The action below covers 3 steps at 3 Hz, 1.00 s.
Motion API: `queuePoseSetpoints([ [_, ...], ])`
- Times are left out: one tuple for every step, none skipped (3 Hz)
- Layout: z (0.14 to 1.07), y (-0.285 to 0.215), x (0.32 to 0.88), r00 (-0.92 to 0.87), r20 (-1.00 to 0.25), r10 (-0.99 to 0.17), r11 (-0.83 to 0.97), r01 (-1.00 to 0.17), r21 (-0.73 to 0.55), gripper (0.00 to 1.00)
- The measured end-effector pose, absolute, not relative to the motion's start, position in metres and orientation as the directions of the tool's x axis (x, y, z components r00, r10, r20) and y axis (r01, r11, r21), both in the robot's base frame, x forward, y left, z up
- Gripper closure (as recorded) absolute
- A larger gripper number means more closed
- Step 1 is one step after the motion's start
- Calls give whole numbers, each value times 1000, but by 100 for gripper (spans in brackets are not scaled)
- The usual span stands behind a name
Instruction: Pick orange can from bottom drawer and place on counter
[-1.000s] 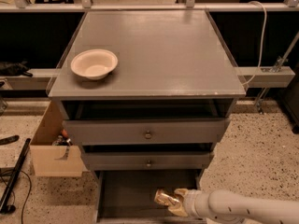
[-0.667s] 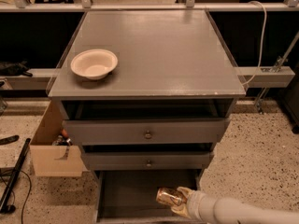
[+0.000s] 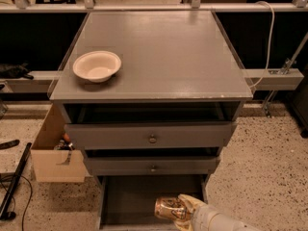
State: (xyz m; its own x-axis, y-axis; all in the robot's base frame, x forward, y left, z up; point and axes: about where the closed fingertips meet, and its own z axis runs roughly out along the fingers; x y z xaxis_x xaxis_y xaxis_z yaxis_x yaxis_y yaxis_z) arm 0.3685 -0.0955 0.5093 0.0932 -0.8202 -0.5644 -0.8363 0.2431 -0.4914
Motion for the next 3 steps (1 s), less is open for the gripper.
queuePoseSetpoints([
  [532,-86,365,118,-579,-807,254,-815,-521,100],
  [534,-84,363,138,-585,-799,245,-814,-527,100],
  [567,-84,382,178,-577,-797,230,-794,-563,100],
])
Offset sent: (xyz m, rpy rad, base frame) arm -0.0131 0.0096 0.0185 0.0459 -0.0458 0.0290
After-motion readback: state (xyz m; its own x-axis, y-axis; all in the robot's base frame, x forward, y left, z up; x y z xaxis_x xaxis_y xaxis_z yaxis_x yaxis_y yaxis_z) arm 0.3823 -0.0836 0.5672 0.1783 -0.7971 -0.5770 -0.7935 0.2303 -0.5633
